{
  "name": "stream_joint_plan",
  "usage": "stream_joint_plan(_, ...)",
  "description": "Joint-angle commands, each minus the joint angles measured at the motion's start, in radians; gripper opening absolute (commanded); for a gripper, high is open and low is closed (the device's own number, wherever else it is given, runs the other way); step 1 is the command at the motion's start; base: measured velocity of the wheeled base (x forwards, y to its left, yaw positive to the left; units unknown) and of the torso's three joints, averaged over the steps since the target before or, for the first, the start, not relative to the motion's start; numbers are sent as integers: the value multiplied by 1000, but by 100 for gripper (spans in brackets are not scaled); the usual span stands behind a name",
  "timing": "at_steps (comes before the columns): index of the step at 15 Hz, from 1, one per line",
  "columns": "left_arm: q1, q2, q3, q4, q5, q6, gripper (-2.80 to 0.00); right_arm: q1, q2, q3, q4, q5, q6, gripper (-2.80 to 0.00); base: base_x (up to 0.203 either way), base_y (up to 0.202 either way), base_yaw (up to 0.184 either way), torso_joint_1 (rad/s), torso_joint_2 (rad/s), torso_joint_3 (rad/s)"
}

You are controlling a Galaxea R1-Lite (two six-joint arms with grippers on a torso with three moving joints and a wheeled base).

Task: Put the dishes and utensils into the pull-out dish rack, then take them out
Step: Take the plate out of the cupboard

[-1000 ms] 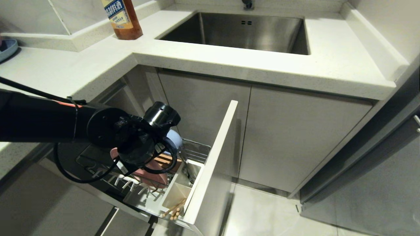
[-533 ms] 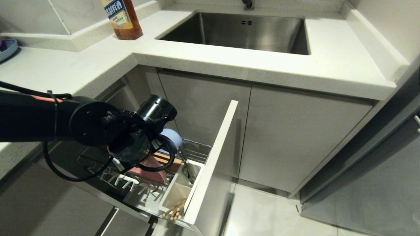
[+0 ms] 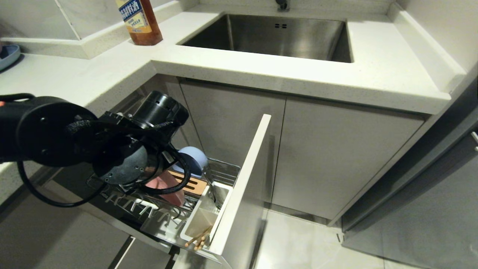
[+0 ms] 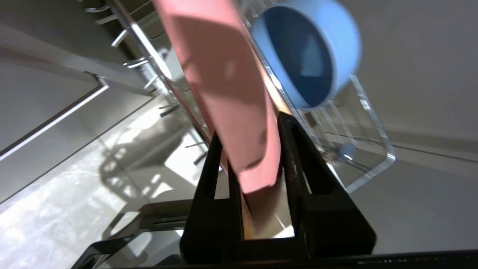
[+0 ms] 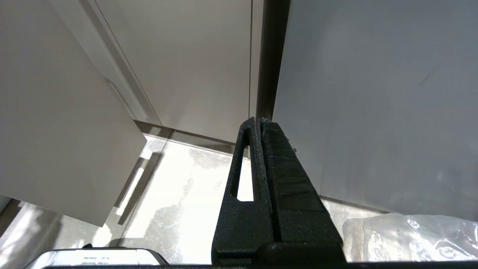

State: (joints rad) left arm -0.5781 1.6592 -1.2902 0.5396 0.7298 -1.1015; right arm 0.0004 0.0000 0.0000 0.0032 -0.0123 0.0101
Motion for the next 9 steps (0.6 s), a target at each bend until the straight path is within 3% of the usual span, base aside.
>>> stream_joint_plan(1, -12, -44, 0, 0, 5, -6, -280, 1, 0, 2, 0, 0, 1, -280, 0, 0, 0, 0, 0, 0)
stream_joint_plan(9, -87, -133, -11, -1, 4, 85, -280, 1, 0, 2, 0, 0, 0, -280, 0, 0, 0, 0, 0, 0)
